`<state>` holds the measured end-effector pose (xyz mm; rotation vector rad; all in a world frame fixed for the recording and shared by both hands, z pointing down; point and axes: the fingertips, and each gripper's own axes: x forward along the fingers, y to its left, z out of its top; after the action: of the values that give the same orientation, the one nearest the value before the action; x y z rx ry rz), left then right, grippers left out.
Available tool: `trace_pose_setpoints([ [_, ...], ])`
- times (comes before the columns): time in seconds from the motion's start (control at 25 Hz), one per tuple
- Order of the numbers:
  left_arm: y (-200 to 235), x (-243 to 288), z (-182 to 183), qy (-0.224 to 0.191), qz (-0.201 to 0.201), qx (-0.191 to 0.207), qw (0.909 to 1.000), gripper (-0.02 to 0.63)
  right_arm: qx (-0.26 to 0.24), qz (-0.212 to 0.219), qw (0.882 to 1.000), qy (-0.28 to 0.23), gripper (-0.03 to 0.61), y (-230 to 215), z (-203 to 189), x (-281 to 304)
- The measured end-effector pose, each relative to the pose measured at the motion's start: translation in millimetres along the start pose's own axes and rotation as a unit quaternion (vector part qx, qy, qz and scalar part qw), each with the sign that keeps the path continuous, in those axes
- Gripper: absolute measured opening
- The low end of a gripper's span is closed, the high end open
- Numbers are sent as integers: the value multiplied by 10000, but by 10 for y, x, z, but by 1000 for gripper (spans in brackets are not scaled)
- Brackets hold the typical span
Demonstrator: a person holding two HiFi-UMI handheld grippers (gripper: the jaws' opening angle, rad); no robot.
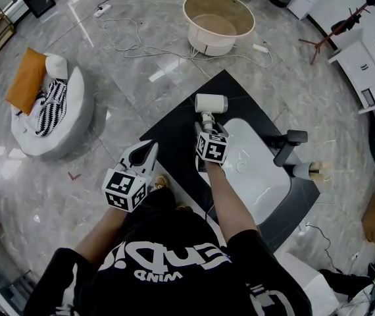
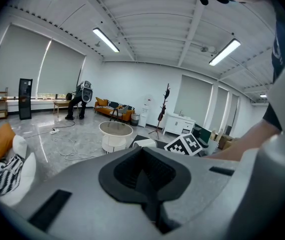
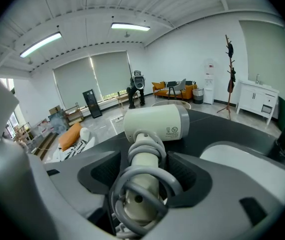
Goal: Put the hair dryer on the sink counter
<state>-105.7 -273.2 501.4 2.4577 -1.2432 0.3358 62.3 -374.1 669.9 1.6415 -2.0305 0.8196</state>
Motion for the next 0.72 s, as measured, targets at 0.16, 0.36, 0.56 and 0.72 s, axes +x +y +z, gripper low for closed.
trace_pose_setpoints([
  [0.16, -14, -8, -13, -11, -9, -16, 10000, 9, -154, 6, 9999, 8, 305, 7, -15, -27],
  [0.36, -54, -19, -21, -24, -22, -33, 10000, 9, -207, 36, 9998, -38, 313, 2, 16, -107],
  [0.56, -87, -22, 2, -55, -42, -37, 10000, 9, -176, 79, 9997, -168, 313, 12, 118, -240],
  [0.72, -126, -9, 30, -96, -69, -15, 9999, 9, -182, 164, 9991, -345, 313, 28, 213, -411],
])
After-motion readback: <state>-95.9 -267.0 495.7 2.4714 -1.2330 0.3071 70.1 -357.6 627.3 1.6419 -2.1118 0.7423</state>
